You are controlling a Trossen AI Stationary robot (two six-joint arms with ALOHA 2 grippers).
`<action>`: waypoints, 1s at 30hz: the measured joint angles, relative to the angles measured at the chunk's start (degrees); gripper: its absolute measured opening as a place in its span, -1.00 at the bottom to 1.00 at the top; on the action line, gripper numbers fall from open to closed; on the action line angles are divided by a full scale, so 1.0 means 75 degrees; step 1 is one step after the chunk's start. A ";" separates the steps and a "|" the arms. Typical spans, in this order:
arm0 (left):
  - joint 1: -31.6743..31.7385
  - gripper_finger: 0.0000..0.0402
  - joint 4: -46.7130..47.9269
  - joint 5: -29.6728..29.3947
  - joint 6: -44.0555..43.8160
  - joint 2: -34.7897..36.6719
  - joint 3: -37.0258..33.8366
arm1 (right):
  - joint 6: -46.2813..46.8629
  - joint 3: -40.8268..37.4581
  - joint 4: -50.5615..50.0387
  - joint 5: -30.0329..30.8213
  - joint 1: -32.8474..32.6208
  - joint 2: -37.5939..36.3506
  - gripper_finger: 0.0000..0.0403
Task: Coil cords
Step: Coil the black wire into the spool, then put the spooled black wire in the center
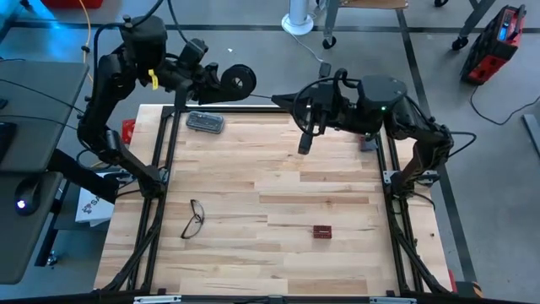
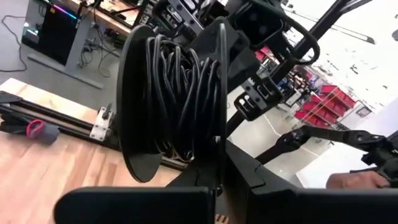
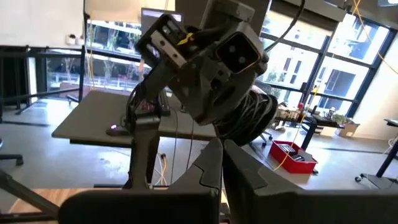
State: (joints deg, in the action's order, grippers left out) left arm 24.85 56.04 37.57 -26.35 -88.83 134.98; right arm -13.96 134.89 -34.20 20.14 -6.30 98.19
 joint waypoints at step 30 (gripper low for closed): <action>-0.0276 -0.99 0.4276 -0.2966 0.3110 0.0023 0.0000 | 0.1221 0.0020 -0.3340 0.1113 0.0357 -0.0053 -0.86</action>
State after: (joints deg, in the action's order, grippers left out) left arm 22.78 88.11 15.32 -3.02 -88.66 134.98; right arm -4.80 135.04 -59.25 28.49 -3.62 97.80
